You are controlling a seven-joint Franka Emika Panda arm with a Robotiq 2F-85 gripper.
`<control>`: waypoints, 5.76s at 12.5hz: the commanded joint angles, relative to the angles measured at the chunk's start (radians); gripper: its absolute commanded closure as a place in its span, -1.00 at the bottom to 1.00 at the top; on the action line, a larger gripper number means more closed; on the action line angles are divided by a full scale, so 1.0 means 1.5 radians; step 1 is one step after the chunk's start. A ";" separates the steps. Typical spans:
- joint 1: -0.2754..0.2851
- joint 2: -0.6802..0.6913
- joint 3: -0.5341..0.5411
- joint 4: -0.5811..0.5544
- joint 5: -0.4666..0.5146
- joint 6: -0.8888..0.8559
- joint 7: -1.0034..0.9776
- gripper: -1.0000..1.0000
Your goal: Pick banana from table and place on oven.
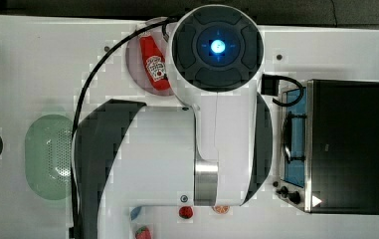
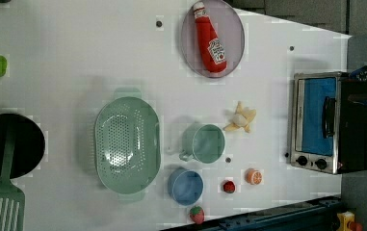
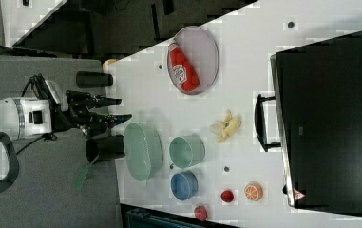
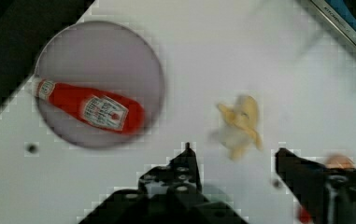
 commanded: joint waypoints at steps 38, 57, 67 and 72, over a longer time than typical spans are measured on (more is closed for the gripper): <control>-0.017 0.251 -0.041 -0.449 -0.007 0.745 0.053 0.48; -0.040 -0.052 -0.167 -0.037 -0.039 0.015 -0.145 0.48; -0.058 0.146 -0.401 -0.009 0.022 0.168 -0.482 0.48; -0.074 0.205 -0.414 -0.013 0.083 0.214 -0.514 0.19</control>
